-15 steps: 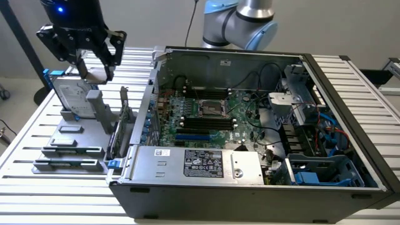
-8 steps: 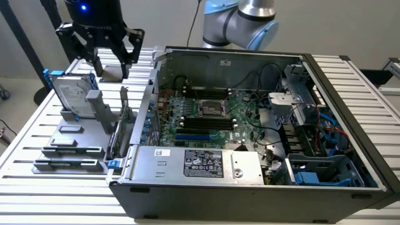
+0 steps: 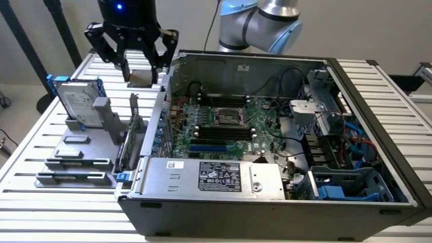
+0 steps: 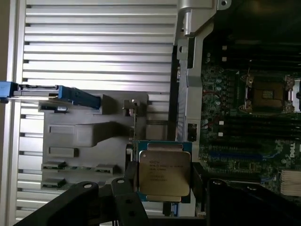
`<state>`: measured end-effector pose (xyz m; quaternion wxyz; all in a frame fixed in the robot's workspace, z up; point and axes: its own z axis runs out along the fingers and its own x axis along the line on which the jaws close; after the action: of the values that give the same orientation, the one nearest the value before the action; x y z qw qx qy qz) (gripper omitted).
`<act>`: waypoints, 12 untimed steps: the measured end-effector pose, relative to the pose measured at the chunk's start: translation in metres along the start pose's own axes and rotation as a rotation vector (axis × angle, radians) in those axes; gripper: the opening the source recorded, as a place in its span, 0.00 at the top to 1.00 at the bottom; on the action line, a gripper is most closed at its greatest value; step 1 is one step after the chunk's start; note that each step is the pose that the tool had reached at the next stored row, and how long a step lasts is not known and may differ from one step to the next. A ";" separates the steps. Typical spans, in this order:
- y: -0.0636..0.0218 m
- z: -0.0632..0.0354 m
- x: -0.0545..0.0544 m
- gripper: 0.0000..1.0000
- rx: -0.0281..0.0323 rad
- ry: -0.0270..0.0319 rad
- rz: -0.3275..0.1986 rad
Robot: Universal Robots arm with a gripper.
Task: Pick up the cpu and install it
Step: 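Pick up the cpu and move it towards the insertion slot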
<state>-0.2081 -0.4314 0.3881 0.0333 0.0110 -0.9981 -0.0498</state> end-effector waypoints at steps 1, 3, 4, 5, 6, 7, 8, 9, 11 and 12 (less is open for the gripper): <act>0.0000 -0.0005 -0.004 0.45 -0.0008 0.0000 0.000; -0.0002 -0.0016 -0.013 0.45 -0.0020 0.0000 0.000; -0.0003 -0.0020 -0.018 0.45 -0.0024 0.0000 0.000; -0.0003 -0.0024 -0.023 0.45 -0.0028 0.0001 0.000; -0.0004 -0.0028 -0.027 0.45 -0.0028 0.0001 0.000; -0.0005 -0.0031 -0.031 0.45 -0.0029 0.0001 0.000; -0.0006 -0.0034 -0.036 0.45 -0.0029 0.0001 0.000; -0.0006 -0.0037 -0.041 0.45 -0.0029 0.0001 0.000; -0.0008 -0.0043 -0.050 0.45 -0.0029 0.0001 0.000; -0.0009 -0.0046 -0.054 0.45 -0.0029 0.0001 0.000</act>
<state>-0.1538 -0.4314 0.3890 0.0334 0.0110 -0.9981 -0.0513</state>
